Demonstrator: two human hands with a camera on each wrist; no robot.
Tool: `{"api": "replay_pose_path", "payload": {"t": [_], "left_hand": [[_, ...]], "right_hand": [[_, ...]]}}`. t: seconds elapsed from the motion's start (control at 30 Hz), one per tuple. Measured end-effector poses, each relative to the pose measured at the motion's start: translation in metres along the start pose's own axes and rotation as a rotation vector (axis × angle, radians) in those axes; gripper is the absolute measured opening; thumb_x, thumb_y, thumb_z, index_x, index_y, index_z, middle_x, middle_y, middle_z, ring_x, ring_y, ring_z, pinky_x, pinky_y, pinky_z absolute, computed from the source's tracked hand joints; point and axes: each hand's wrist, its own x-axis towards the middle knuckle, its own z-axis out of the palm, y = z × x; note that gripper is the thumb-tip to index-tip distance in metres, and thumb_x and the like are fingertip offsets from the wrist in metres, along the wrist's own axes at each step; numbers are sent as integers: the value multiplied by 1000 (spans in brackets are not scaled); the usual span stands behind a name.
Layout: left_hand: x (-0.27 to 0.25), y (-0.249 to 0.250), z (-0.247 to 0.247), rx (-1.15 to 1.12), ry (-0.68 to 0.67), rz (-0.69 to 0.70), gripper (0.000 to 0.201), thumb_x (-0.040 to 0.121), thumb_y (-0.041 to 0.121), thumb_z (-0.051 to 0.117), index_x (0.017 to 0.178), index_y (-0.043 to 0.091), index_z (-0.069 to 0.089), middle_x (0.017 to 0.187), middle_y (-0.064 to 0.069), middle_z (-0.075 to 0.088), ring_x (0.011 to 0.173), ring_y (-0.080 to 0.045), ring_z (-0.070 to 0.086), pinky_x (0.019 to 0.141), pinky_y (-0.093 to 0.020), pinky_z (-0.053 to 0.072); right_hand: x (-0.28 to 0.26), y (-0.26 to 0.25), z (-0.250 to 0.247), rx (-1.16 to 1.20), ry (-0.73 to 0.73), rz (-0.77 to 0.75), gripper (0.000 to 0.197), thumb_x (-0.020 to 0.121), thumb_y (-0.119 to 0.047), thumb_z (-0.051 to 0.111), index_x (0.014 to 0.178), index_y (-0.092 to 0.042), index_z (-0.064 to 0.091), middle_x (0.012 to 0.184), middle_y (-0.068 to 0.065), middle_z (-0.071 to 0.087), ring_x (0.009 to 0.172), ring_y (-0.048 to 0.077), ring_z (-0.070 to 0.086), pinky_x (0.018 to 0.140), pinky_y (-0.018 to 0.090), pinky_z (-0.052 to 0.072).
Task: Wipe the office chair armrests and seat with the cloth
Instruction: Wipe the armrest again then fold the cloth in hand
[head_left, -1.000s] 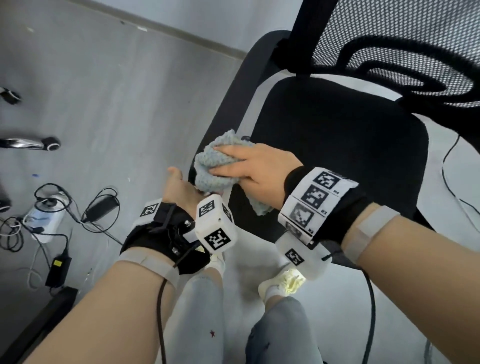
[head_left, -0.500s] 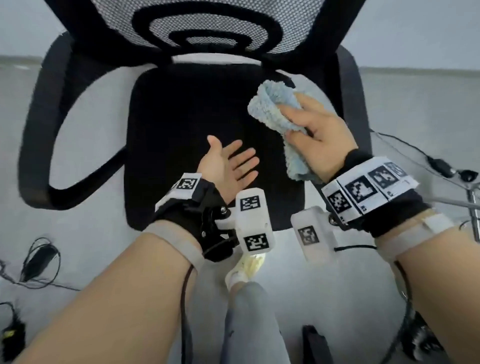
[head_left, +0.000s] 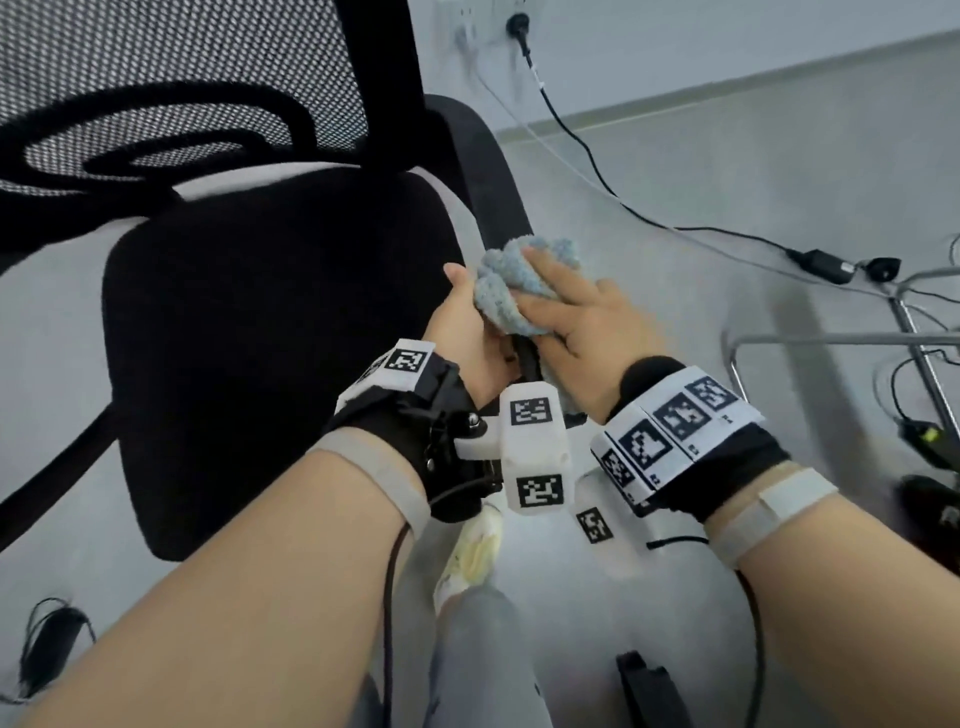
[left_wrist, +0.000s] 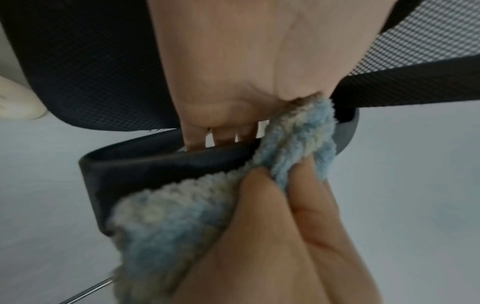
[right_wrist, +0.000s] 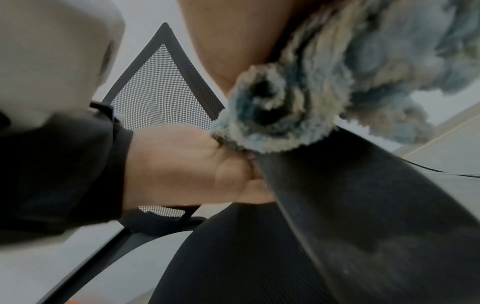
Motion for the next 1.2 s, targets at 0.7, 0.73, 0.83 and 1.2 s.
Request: {"api": "replay_pose_path", "payload": {"t": [0.7, 0.73, 0.83, 1.2], "left_hand": [[-5, -6, -47, 170, -48, -76, 81, 82, 74, 2, 142, 28, 30, 147, -6, 38, 134, -30, 35, 107, -51, 30], [-3, -7, -48, 137, -75, -80, 84, 78, 77, 2, 140, 31, 33, 145, -5, 41, 133, -29, 36, 109, -55, 24], [-1, -11, -49, 78, -89, -65, 87, 74, 81, 2, 134, 34, 43, 134, -7, 53, 122, -31, 47, 102, -56, 32], [-21, 1, -34, -95, -155, -177, 89, 77, 76, 24, 143, 16, 27, 155, -14, 14, 138, -39, 19, 106, -54, 17]], "right_hand": [[126, -43, -41, -250, -21, -53, 39, 94, -16, 37, 132, -22, 46, 147, 4, 32, 127, 33, 36, 105, 35, 27], [116, -40, -37, -214, -21, -46, 41, 95, -16, 36, 134, -26, 44, 150, 1, 27, 130, 32, 33, 107, 35, 26], [81, -34, -21, -127, -79, 9, 54, 90, -14, 42, 136, -41, 34, 155, -11, 10, 130, 33, 26, 109, 42, 26], [-38, -31, 38, -28, 68, 104, 55, 91, -18, 35, 138, -46, 26, 154, -20, 5, 117, 31, 31, 91, 37, 37]]}}
